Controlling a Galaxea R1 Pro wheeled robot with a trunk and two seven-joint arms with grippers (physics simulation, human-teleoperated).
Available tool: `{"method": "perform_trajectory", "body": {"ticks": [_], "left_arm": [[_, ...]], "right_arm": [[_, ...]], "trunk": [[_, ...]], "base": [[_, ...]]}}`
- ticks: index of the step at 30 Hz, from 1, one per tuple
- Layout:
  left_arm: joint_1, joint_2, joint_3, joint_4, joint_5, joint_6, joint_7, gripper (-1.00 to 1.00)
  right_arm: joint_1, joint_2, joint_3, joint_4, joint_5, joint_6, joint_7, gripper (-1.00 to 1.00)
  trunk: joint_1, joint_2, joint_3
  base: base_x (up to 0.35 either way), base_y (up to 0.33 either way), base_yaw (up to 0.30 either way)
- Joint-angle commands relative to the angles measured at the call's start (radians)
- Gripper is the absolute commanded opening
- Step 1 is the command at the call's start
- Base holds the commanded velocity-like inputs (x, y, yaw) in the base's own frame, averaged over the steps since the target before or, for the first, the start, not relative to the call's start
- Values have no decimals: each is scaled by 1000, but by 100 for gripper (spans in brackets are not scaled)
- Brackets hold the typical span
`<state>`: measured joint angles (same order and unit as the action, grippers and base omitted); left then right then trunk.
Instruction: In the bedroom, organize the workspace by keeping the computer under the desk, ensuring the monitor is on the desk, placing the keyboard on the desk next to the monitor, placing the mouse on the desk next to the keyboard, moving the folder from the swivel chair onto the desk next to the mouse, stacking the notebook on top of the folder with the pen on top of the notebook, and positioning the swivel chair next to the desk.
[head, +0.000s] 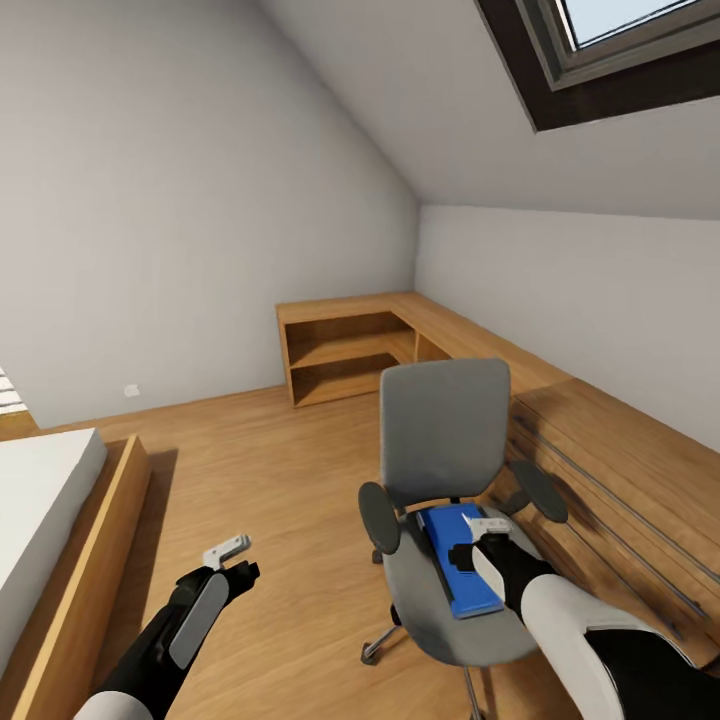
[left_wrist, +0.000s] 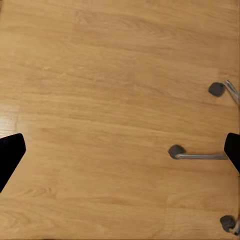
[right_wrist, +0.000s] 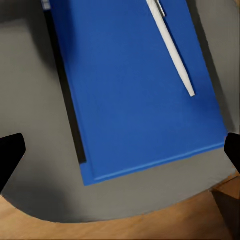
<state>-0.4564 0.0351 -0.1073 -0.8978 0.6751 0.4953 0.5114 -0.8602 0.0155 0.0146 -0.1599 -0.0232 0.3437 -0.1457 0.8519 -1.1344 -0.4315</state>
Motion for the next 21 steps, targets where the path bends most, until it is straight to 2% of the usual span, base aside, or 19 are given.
{"method": "perform_trajectory", "body": {"ticks": [1,5,6,14,18,21], "left_arm": [[-1,1,-5,1,11,1,10,100],[-1,2,-5,17,9,0,10,100],[-1,2,-5,22,8,0,10,100],[-1,-2,-6,26,9,0,12,100],[-1,0,-5,24,8,0,9,100],[-1,2,-2,11,8,0,8,100]], "right_arm": [[0,0,2,-1,-2,6,-4,100],[0,-4,3,2,0,5,-2,100],[0,-13,4,3,0,2,-2,100],[0,-31,4,3,0,-17,0,100],[0,-39,4,3,4,-48,3,100],[0,-40,6,3,25,-53,8,100]], "trunk": [[1,-1,-1],[1,-1,-1],[1,-1,-1],[1,-1,-1],[1,-1,-1],[1,-1,-1]], "base": [[310,1,0],[320,0,0],[328,0,0],[317,0,0],[156,0,0],[36,0,0]]}}
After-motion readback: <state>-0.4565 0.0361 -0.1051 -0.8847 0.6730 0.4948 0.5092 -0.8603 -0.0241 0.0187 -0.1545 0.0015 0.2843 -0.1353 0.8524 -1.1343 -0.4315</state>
